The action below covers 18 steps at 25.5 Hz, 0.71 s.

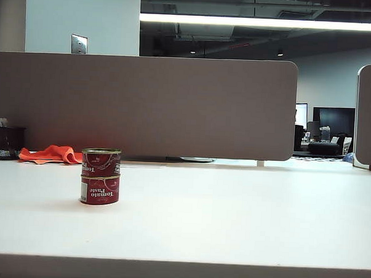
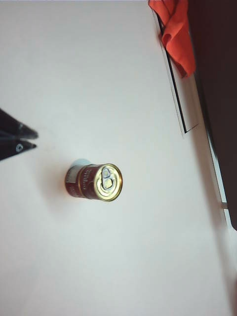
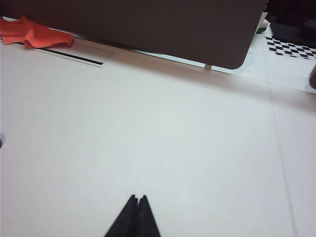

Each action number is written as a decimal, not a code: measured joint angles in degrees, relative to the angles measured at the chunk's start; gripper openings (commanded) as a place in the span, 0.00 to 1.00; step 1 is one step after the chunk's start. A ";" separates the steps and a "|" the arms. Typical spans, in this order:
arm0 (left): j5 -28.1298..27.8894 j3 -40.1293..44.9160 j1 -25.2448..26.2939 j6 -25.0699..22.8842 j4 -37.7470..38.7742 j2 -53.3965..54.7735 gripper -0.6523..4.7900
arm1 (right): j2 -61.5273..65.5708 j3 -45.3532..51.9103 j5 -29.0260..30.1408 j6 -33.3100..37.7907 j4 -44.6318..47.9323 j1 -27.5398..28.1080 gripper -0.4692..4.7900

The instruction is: Stack a can of tomatoes on the right onto the can of tomatoes on the left.

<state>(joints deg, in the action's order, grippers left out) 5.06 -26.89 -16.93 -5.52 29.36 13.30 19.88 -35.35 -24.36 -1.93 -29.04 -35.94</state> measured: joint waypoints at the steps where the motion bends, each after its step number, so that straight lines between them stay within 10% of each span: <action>1: 0.00 1.31 0.00 0.00 -1.88 -0.02 0.11 | 0.13 2.32 0.00 0.00 2.89 0.00 0.09; 7: -0.02 10.32 0.00 -0.02 -14.78 -0.04 0.11 | 0.04 16.70 1.86 -2.29 22.84 0.00 0.09; 18: -3.43 11.15 -0.02 1.31 -15.04 -9.73 0.11 | -12.85 20.68 3.63 0.57 21.88 -0.02 0.09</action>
<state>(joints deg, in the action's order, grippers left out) 1.63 -15.75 -16.95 -4.21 14.33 3.57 7.03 -14.68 -20.73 -1.37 -7.16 -35.97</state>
